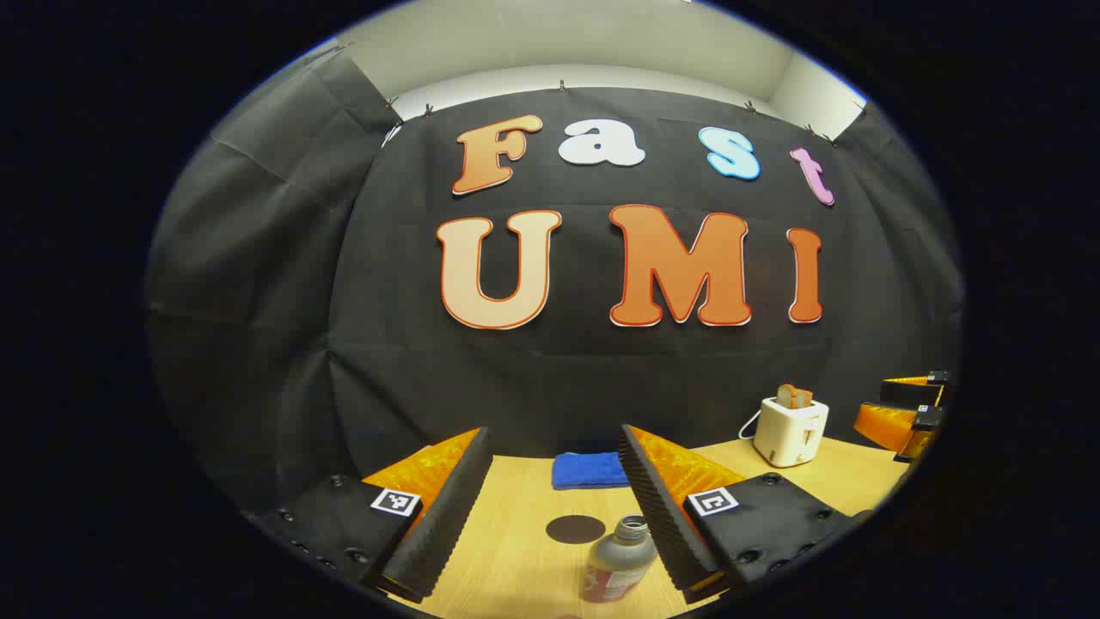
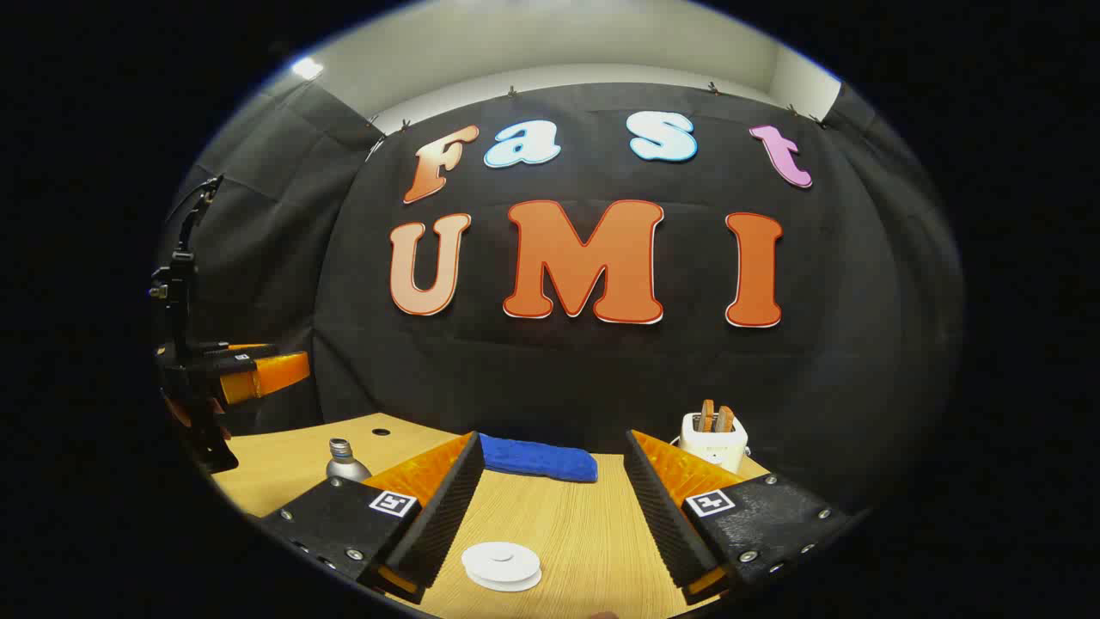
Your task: Open the teacup lid with one hand, grasp the water bottle and pour water into the teacup with the other hand; after pouring, place the water bottle on the coaster and then close the teacup lid.
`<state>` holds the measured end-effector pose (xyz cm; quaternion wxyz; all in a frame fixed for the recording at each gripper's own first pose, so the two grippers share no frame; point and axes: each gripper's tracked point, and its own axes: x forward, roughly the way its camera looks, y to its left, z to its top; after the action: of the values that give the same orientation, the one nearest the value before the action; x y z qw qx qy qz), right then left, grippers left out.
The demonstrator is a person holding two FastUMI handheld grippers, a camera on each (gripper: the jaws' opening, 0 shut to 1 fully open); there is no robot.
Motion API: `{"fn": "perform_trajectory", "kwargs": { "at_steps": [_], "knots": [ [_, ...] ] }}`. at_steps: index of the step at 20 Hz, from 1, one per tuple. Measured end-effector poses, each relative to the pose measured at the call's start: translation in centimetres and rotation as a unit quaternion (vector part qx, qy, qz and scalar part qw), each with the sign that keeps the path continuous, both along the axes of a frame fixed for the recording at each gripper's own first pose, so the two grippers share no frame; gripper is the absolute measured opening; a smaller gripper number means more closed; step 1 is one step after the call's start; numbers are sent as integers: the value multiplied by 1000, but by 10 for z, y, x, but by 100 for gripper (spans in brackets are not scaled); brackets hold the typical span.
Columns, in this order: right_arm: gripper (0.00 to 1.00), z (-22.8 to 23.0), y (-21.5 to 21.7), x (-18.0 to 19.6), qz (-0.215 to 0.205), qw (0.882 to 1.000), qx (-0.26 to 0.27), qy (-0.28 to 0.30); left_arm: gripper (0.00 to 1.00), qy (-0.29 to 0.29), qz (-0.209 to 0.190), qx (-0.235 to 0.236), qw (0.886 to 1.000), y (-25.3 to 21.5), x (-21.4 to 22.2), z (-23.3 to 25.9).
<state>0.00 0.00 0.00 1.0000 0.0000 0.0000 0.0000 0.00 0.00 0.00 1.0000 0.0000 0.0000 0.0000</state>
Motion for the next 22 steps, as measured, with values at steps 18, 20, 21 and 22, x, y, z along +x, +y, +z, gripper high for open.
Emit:
{"fn": "perform_trajectory", "kwargs": {
  "at_steps": [18, 20, 21, 22],
  "knots": [
    [98, 26, 11, 5, 20, 999, -21, -28, 95, 7, 16, 4, 1000, 8, -3, 6],
    [98, 15, 12, 6, 19, 999, -29, -21, 95, 13, 3, 2, 1000, 2, -3, 0],
    [98, 6, 13, 7, 19, 999, -31, -12, 95, 14, -1, 3, 1000, 1, -3, -4],
    [98, -2, 13, 8, 20, 999, -33, -3, 95, 16, -5, 5, 1000, -1, -3, -8]
  ]
}}
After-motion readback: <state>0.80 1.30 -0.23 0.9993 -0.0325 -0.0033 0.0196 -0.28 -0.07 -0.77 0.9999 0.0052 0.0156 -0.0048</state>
